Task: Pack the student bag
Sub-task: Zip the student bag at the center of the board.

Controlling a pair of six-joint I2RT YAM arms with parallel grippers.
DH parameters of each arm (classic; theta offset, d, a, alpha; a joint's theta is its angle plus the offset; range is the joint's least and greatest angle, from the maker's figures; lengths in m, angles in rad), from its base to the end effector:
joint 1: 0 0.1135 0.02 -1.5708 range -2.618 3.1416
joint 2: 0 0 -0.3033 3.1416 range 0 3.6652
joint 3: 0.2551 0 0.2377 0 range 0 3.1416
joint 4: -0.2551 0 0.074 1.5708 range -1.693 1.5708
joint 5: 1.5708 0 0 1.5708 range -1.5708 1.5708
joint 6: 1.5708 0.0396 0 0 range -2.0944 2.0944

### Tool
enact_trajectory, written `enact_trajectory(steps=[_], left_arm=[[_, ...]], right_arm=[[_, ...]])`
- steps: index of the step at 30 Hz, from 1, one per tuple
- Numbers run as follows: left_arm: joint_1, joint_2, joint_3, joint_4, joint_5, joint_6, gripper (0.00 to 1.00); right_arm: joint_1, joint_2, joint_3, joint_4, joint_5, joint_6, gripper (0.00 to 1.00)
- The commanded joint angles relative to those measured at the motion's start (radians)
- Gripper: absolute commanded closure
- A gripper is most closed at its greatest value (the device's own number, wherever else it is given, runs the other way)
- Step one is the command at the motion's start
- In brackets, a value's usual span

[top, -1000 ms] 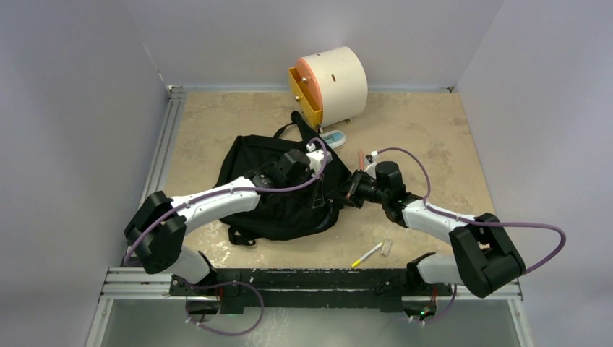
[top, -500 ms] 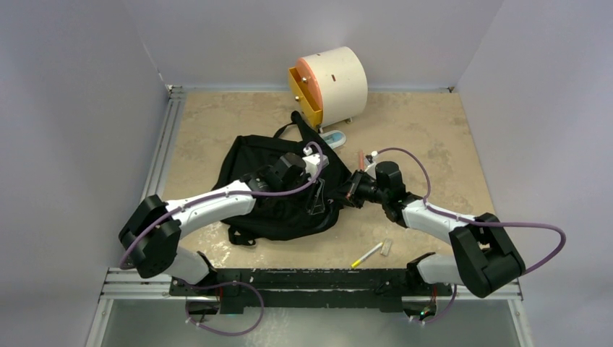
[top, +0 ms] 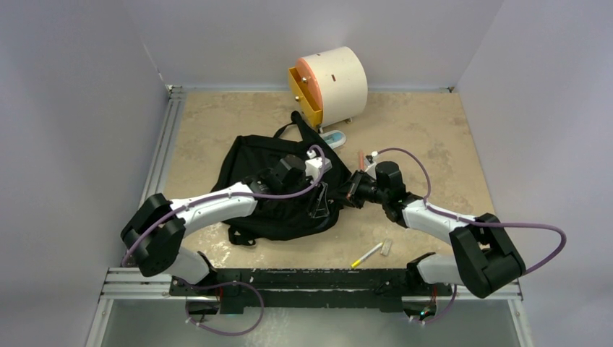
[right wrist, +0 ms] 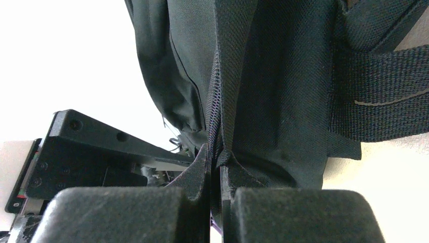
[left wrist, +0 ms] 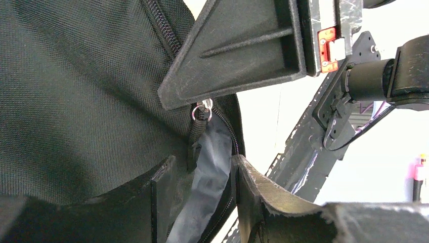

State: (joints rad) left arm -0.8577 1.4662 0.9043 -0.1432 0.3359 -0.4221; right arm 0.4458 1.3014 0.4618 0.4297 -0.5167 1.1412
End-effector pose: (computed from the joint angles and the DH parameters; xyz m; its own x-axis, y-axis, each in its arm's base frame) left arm 0.1862 -0.2353 0.2712 -0.7466 0.2719 -0.6072 0.6275 0.5910 -0.5069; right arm 0.2054 0.1198 0.2315 -0.8622 0.4640 -0.2030 0.0005 0.4016 0.9158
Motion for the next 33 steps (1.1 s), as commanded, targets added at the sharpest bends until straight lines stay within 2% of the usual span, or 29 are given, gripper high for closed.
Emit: enact_trajectory(steps=[1,7,22,33], left_arm=[[0.006,0.034,0.003,0.081,0.038,0.032,0.56],[0.006,0.045,0.0,0.076,0.034,0.035,0.6],[0.006,0.019,-0.008,0.053,0.037,0.026,1.0],[0.006,-0.013,-0.005,0.012,0.018,0.025,1.0]], right_arm=[[0.004,-0.018,0.034,0.001,-0.005,-0.016,1.0],[0.004,-0.021,0.036,-0.002,-0.002,-0.015,1.0],[0.004,-0.017,0.034,-0.005,0.006,-0.016,1.0],[0.004,-0.022,0.066,-0.056,0.038,-0.048,1.0]])
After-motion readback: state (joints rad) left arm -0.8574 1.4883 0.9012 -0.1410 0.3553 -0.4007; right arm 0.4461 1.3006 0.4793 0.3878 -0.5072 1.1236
